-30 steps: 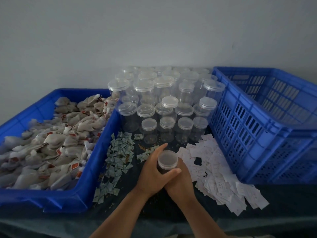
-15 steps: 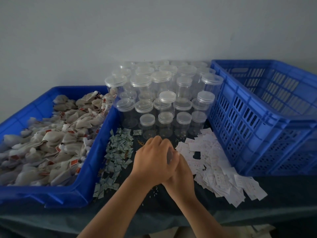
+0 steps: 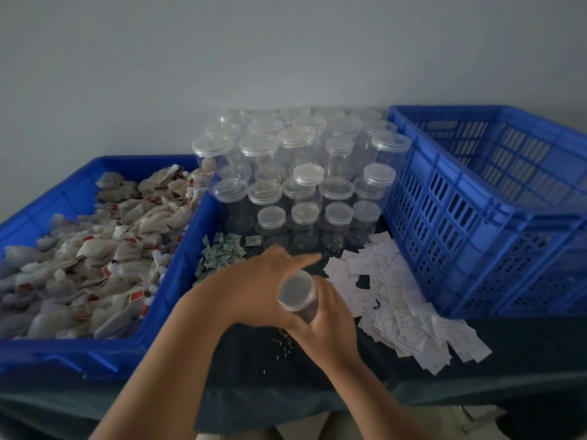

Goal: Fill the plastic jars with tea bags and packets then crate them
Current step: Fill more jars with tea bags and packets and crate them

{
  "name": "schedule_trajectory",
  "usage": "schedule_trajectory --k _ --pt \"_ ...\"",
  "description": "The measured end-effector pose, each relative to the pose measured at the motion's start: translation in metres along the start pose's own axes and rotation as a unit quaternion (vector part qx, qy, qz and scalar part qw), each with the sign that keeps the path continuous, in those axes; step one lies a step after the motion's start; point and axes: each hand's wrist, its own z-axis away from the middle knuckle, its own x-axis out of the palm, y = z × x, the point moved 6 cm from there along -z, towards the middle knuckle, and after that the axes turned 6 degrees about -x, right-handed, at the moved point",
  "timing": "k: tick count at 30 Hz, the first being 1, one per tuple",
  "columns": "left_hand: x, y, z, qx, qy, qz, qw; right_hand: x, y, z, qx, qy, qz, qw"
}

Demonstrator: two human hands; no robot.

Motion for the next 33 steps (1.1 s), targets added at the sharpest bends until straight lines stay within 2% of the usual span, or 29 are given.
schedule_trajectory --k 2,4,6,7,9,10,13,16,18,19,22,25,26,28,31,33 --pt "0.002 0.005 0.004 0.041 0.033 -0.011 0.999 0.001 0.001 0.001 0.004 -0.004 -0.005 1.000" --pt "-0.008 0.002 0.006 0.034 0.136 0.090 0.986 -0.002 0.006 0.002 0.025 0.010 -0.001 1.000" --pt "-0.024 -0.021 0.008 -0.030 0.256 0.235 0.937 -0.008 0.016 0.000 0.077 0.046 -0.018 0.996" --pt "-0.027 -0.037 0.007 -0.071 0.273 0.319 0.905 -0.012 0.022 0.000 0.113 0.070 -0.044 0.990" --pt "-0.015 -0.065 -0.003 -0.143 0.218 0.446 0.856 -0.019 0.028 0.000 0.161 0.106 -0.103 0.976" --pt "-0.004 -0.073 -0.009 -0.162 0.191 0.439 0.863 -0.019 0.028 -0.001 0.164 0.105 -0.118 0.974" --pt "0.044 -0.085 -0.032 -0.173 0.157 0.291 0.928 -0.013 0.019 -0.002 0.129 0.052 -0.123 0.983" --pt "0.080 -0.093 -0.043 -0.187 0.192 0.159 0.950 -0.003 0.015 0.000 0.091 0.006 -0.120 0.989" --pt "0.087 -0.094 -0.040 -0.179 0.270 0.058 0.944 -0.002 0.013 0.001 0.072 -0.005 -0.111 0.991" --pt "0.085 -0.092 -0.036 -0.169 0.309 0.049 0.935 -0.002 0.013 0.001 0.068 -0.006 -0.113 0.991" --pt "0.051 -0.080 -0.014 -0.122 0.413 0.093 0.898 -0.002 0.012 0.001 0.064 -0.008 -0.116 0.991" --pt "-0.006 -0.087 0.011 -0.120 0.469 0.086 0.871 0.001 0.013 0.000 0.065 -0.019 -0.115 0.991" --pt "-0.026 -0.100 0.018 -0.140 0.463 0.089 0.871 0.002 0.014 0.000 0.066 -0.022 -0.117 0.991" --pt "-0.056 -0.140 0.026 -0.213 0.393 0.090 0.890 0.003 0.014 0.000 0.066 -0.026 -0.123 0.990" --pt "-0.062 -0.201 0.028 -0.332 0.213 0.018 0.919 0.004 0.015 0.002 0.076 -0.029 -0.131 0.988" --pt "-0.044 -0.226 0.024 -0.373 0.085 -0.038 0.923 0.004 0.016 0.003 0.083 -0.031 -0.127 0.988"
